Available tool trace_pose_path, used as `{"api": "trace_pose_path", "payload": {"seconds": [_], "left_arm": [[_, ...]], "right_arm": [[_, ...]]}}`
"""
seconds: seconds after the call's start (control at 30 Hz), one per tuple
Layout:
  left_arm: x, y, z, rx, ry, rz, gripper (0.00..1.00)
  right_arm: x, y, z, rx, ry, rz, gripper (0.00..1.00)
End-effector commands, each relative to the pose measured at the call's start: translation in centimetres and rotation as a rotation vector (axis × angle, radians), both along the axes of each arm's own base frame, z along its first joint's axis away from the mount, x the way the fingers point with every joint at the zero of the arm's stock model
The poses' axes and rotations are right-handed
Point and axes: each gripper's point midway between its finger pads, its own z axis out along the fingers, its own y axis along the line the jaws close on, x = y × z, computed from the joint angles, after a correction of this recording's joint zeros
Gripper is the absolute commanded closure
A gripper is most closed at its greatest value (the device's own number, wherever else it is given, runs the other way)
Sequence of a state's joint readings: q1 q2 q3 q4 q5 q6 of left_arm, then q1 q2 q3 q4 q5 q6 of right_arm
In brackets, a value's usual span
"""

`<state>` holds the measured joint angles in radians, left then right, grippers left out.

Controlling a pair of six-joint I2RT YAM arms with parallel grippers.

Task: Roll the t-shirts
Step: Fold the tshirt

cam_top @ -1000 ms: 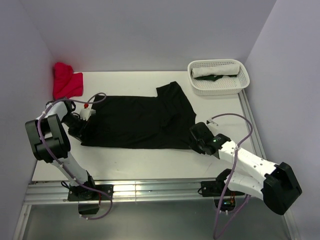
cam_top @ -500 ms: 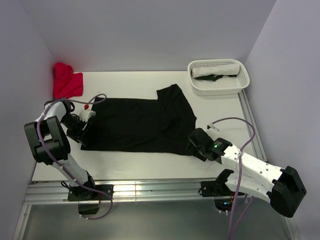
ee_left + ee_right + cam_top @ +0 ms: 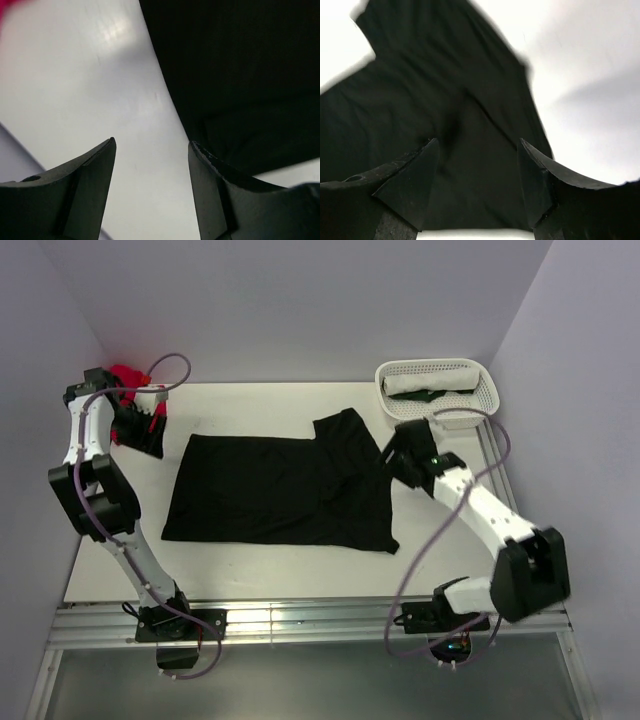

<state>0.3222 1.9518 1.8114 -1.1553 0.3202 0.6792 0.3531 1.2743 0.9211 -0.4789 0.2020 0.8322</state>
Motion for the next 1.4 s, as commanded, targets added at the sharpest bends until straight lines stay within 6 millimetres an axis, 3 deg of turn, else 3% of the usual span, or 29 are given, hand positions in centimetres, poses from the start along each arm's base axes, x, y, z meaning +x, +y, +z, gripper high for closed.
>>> {"api": "trace_pose_path", "payload": {"seconds": [0.0, 0.03, 0.07, 0.1, 0.13, 0.17, 0.2, 0.23, 0.3, 0.33, 0.4, 0.43, 0.47, 0.53, 0.57, 0.63, 1.03, 1.37], "left_arm": [[5.4, -2.9, 0.9, -0.116, -0.113, 0.011, 0.35], [7.0, -3.7, 0.7, -0.132, -0.132, 0.011, 0.34], [8.6, -3.9, 0.8, -0.138, -0.177, 0.008, 0.34], [9.8, -4.7, 1.0, -0.144, -0.202, 0.0, 0.33], [10.7, -4.9, -0.1, -0.153, -0.197, 0.012, 0.32], [11.3, -5.0, -0.6, -0.153, -0.195, 0.032, 0.31], [12.6, -4.8, -0.5, -0.14, -0.227, 0.041, 0.31], [13.3, -5.1, -2.1, -0.148, -0.205, 0.065, 0.3], [14.6, -5.0, -2.6, -0.154, -0.228, 0.081, 0.3], [15.0, -4.9, -3.8, -0.16, -0.214, 0.094, 0.29], [15.7, -4.8, -4.4, -0.161, -0.219, 0.103, 0.29], [15.8, -5.0, -5.5, -0.168, -0.202, 0.101, 0.29], [15.9, -5.1, -5.8, -0.172, -0.2, 0.098, 0.29], [16.0, -5.2, -6.7, -0.179, -0.189, 0.093, 0.3], [16.0, -5.2, -7.0, -0.182, -0.186, 0.094, 0.3], [15.7, -5.2, -7.6, -0.18, -0.177, 0.092, 0.3], [14.8, -5.9, -8.9, -0.209, -0.141, 0.087, 0.37], [14.4, -6.7, -8.9, -0.235, -0.133, 0.078, 0.45]], "right_arm": [[8.2, 1.5, 4.5, -0.049, -0.171, 0.143, 0.3], [9.9, 2.2, 2.6, -0.051, -0.134, 0.166, 0.31], [11.0, 2.4, 2.2, -0.055, -0.128, 0.178, 0.31], [13.0, 2.5, 3.5, -0.065, -0.157, 0.185, 0.32], [14.0, 2.5, 3.2, -0.075, -0.149, 0.186, 0.32], [15.1, 2.5, 1.0, -0.095, -0.102, 0.189, 0.32], [16.6, 2.6, 1.9, -0.105, -0.118, 0.193, 0.32], [17.6, 2.4, -0.1, -0.119, -0.078, 0.192, 0.32], [19.5, 2.7, 0.3, -0.131, -0.088, 0.208, 0.32], [20.2, 2.6, -1.4, -0.146, -0.056, 0.21, 0.32], [21.8, 2.8, -0.9, -0.162, -0.073, 0.217, 0.31], [22.2, 2.9, -2.5, -0.169, -0.044, 0.226, 0.31], [23.1, 3.1, -1.8, -0.167, -0.062, 0.228, 0.31], [23.6, 3.3, -3.5, -0.178, -0.028, 0.244, 0.31], [24.3, 3.4, -2.9, -0.18, -0.043, 0.245, 0.31], [24.4, 3.2, -4.3, -0.198, -0.012, 0.247, 0.31], [25.7, 3.1, -6.4, -0.234, 0.036, 0.255, 0.32], [26.0, 3.6, -7.5, -0.222, 0.047, 0.268, 0.44]]}}
